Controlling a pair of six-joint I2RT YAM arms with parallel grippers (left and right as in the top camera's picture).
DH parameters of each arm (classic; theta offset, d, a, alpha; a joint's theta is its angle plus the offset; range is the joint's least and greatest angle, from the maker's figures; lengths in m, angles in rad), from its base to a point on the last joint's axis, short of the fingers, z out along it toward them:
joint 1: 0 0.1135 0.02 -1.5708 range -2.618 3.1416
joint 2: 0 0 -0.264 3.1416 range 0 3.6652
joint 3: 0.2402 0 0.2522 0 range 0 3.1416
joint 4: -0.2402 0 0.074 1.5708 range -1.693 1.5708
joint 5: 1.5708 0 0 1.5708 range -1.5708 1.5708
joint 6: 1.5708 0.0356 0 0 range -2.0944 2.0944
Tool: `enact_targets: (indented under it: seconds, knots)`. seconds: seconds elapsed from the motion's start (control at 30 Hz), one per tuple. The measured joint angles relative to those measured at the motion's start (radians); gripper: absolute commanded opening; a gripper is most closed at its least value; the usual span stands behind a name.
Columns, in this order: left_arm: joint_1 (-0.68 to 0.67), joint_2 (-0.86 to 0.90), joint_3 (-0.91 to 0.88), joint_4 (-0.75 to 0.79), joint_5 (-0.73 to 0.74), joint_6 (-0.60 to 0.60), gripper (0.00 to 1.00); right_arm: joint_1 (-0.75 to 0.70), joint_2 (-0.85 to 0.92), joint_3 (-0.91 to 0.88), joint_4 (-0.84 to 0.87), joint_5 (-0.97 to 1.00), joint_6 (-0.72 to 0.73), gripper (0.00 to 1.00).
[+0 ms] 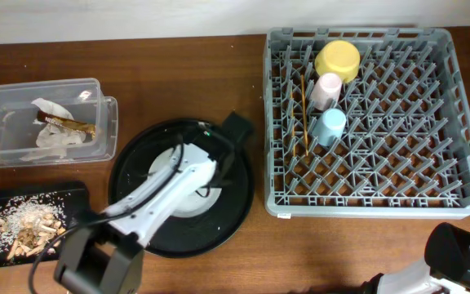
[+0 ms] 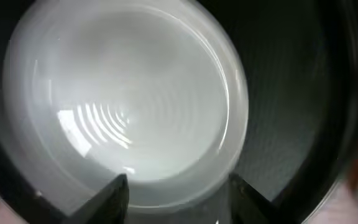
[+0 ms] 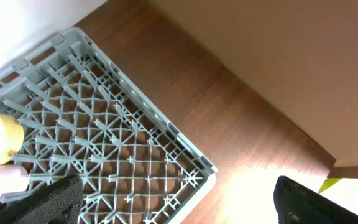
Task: Sort waste into correct bins and load items into the dishwasher rack
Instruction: 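Set the emptied white plate back on the black round tray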
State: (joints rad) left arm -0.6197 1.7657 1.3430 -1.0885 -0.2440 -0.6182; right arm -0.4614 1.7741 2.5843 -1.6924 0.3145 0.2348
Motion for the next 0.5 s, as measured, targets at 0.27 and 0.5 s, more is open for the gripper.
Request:
enact_targets:
  seconds: [0.27, 0.5]
  knots:
    - [0.602, -0.293, 0.323, -0.361, -0.007, 0.0, 0.99, 0.0, 0.0, 0.0, 0.0, 0.0, 0.0, 0.98]
    - [1.065, -0.381, 0.331, -0.46, 0.106, -0.004, 0.99, 0.0, 0.0, 0.0, 0.098, -0.038, 0.002, 0.98]
